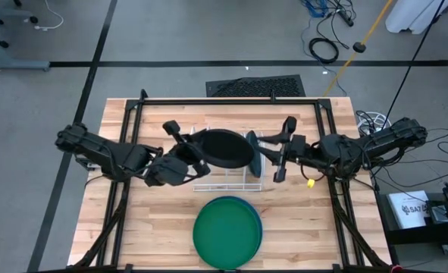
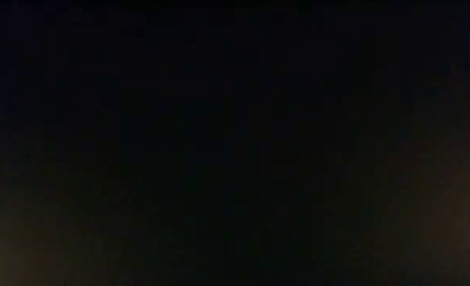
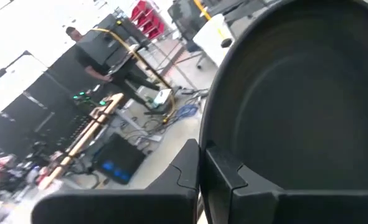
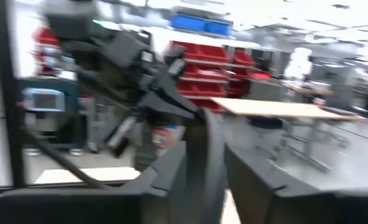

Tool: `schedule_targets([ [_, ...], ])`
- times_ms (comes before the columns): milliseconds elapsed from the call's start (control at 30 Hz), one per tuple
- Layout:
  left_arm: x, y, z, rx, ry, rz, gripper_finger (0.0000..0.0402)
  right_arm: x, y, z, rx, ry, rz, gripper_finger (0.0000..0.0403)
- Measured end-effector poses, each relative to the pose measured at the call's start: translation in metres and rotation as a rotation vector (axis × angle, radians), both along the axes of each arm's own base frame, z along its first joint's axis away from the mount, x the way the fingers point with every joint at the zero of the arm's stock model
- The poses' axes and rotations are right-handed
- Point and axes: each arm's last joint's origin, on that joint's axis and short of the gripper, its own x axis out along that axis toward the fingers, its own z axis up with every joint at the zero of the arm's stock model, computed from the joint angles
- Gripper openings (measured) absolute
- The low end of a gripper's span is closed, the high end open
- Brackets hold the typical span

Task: Sort dishes
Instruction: Put the black plate into the dish rack

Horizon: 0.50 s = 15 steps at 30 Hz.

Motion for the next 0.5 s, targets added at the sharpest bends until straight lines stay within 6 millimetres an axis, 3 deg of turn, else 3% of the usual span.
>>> schedule_targets([
  [200,0.009,0.004,-0.003,0.054,0.035,0.032,0.0012,0.001,-0.004,-0.003,-0.005,0.032,-0.063,0.0173],
  [367,0.014,0.003,0.001,0.094,0.034,0.034,0.0012,0.008,-0.007,0.006,-0.015,0.118,-0.082,0.0179],
  [500,0.015,0.003,0.005,0.128,0.043,0.044,0.0012,0.026,-0.009,0.019,-0.041,0.231,-0.147,0.0168],
])
